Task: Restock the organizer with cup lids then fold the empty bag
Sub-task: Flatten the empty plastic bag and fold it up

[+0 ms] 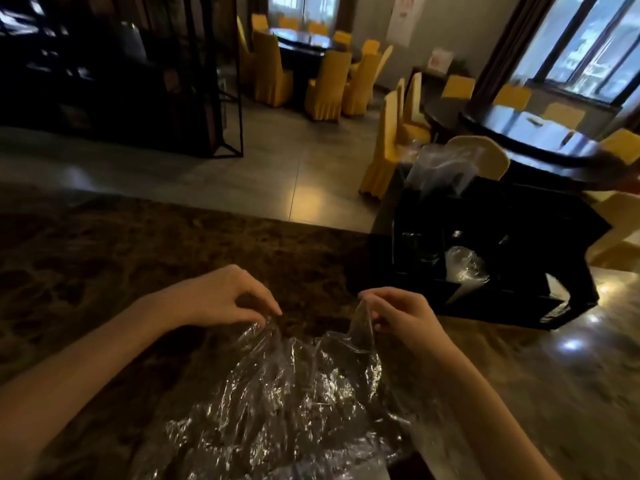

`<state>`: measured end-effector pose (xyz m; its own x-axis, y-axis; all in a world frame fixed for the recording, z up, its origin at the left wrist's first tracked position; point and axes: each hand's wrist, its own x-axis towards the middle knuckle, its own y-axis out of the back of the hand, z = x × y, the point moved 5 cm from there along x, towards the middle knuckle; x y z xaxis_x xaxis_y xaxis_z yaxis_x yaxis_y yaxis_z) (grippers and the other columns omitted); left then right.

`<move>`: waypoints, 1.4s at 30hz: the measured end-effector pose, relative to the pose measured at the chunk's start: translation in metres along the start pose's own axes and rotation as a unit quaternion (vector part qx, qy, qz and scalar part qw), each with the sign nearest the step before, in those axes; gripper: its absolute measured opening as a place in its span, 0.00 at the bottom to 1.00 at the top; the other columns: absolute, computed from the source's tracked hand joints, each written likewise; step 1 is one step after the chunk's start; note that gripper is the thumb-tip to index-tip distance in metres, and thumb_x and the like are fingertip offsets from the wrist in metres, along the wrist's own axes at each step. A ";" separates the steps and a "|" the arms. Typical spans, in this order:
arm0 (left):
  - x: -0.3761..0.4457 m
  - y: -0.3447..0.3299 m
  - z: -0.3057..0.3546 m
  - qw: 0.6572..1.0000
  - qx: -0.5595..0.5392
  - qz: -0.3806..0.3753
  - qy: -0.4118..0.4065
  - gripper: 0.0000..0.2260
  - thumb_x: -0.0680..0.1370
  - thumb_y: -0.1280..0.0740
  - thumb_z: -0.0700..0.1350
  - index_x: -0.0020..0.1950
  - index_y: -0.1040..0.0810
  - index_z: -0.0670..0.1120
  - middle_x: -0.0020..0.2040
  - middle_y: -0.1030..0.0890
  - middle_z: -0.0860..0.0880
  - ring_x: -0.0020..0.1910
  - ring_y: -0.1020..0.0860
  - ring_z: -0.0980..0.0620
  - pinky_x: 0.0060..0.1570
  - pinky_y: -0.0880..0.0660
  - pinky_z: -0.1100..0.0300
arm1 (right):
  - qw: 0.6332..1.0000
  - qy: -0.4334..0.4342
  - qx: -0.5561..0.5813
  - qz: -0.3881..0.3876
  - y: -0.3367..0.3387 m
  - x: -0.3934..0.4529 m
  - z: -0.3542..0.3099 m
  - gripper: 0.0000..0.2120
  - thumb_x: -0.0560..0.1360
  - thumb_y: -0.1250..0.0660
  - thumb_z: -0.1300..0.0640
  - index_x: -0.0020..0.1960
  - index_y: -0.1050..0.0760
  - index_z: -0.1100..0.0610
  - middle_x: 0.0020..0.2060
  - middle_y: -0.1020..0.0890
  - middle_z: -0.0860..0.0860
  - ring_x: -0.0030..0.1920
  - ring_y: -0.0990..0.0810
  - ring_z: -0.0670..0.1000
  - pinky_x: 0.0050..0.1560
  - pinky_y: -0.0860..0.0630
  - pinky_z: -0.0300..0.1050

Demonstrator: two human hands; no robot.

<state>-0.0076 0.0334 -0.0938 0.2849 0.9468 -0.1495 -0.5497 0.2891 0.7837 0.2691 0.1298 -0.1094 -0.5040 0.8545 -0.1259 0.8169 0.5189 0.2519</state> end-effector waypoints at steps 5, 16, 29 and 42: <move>-0.008 -0.006 -0.009 0.997 -0.065 0.040 -0.025 0.12 0.75 0.25 0.41 0.53 0.14 0.57 0.48 0.15 0.60 0.49 0.17 0.64 0.53 0.22 0.66 | 0.997 -0.002 0.080 -0.007 -0.003 -0.004 0.002 0.18 0.79 0.35 0.40 0.55 0.14 0.51 0.40 0.19 0.54 0.44 0.16 0.51 0.45 0.19 0.40; -0.035 -0.004 -0.015 0.985 -0.113 0.131 -0.021 0.11 0.72 0.24 0.37 0.47 0.11 0.53 0.46 0.13 0.59 0.46 0.15 0.60 0.50 0.20 0.66 | 0.997 0.016 0.037 0.067 0.003 -0.012 0.005 0.08 0.81 0.32 0.53 0.49 0.13 0.50 0.39 0.14 0.50 0.41 0.15 0.47 0.44 0.17 0.42; -0.075 0.027 -0.077 0.944 -0.113 0.299 0.083 0.13 0.71 0.24 0.36 0.46 0.12 0.55 0.46 0.13 0.61 0.48 0.16 0.64 0.49 0.22 0.67 | 0.990 0.007 -0.033 0.140 0.033 -0.010 0.016 0.09 0.82 0.33 0.54 0.46 0.16 0.55 0.37 0.16 0.51 0.38 0.19 0.46 0.38 0.21 0.37; -0.071 0.040 -0.115 0.963 -0.109 0.195 0.153 0.15 0.73 0.25 0.39 0.49 0.14 0.60 0.55 0.15 0.58 0.59 0.19 0.57 0.64 0.25 0.45 | 0.992 -0.077 0.026 0.094 0.020 0.009 0.029 0.10 0.83 0.34 0.51 0.53 0.17 0.56 0.39 0.17 0.52 0.43 0.19 0.51 0.48 0.23 0.49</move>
<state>-0.1400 -0.0064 -0.1215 -0.2035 0.9768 -0.0668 -0.7296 -0.1058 0.6757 0.2894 0.1483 -0.1331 -0.2951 0.9278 -0.2282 0.9079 0.3467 0.2356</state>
